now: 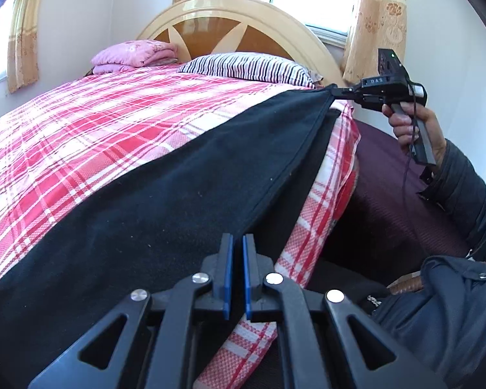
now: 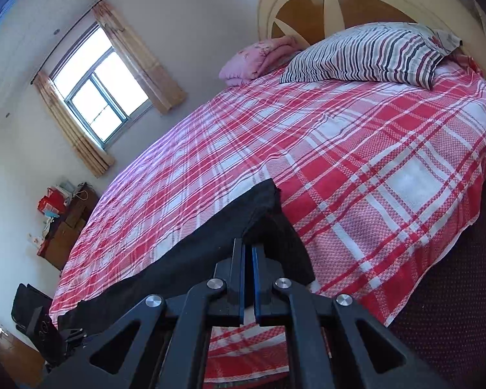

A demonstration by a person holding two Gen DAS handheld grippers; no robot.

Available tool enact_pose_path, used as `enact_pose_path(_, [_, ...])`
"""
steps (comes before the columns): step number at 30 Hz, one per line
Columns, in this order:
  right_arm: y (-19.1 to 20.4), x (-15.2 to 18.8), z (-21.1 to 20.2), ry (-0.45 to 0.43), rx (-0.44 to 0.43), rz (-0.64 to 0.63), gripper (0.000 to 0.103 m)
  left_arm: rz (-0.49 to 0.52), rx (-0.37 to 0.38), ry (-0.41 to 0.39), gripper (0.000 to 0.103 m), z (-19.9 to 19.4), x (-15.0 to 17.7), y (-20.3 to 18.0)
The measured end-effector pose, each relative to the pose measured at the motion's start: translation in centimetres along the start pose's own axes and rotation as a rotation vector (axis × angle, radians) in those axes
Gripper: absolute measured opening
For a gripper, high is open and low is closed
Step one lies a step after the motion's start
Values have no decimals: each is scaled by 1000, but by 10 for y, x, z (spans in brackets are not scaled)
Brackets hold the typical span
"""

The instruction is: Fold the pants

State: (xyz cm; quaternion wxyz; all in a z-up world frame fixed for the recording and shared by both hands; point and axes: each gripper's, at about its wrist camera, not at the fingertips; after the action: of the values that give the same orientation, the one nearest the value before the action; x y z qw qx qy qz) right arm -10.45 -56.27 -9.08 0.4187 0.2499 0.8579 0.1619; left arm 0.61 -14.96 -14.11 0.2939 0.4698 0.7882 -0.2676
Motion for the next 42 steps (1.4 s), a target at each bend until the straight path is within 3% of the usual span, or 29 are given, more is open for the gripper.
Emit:
enact_pose_path(4, [-7, 3, 3, 19, 30, 22, 3, -13, 21, 43, 7, 11, 8, 2])
enact_pose_path(6, [-15, 3, 4, 25, 3, 62, 3, -7, 24, 45, 7, 11, 10, -1])
enact_pose_path(12, [-5, 3, 0, 15, -12, 33, 4, 17, -52, 15, 9, 8, 7, -6])
enact_pose_path(16, [-10, 7, 12, 44, 7, 56, 4, 85, -78, 41, 23, 15, 7, -17])
enact_pose_path(19, [-13, 7, 15, 49, 6, 61, 4, 122, -114, 41, 54, 19, 4, -24])
enact_pose_path(20, [-12, 8, 15, 49, 5, 57, 4, 129, -123, 38, 55, 19, 3, -25])
enact_pose_path(26, [-9, 10, 19, 52, 6, 46, 4, 155, -166, 95, 56, 34, -2, -22])
enact_pose_path(31, [-11, 12, 22, 63, 9, 49, 4, 154, -196, 94, 55, 32, -3, -20])
enact_pose_path(36, [-10, 13, 24, 64, 21, 41, 4, 120, -185, 106, 38, 31, -1, -11])
enact_pose_path(42, [-9, 14, 25, 60, 32, 41, 4, 273, -256, 110, 19, 34, 3, -38])
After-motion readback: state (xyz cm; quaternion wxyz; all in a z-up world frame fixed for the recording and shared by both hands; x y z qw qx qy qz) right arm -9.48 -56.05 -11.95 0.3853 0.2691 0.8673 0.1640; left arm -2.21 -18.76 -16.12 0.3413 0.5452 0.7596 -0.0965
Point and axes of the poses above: each gripper's, at about its wrist camera, not at the fingertips, and z roughly the way its jaws point, y to its left, x to its underside, and after that the axes turned 4 degrees about y, right-handed
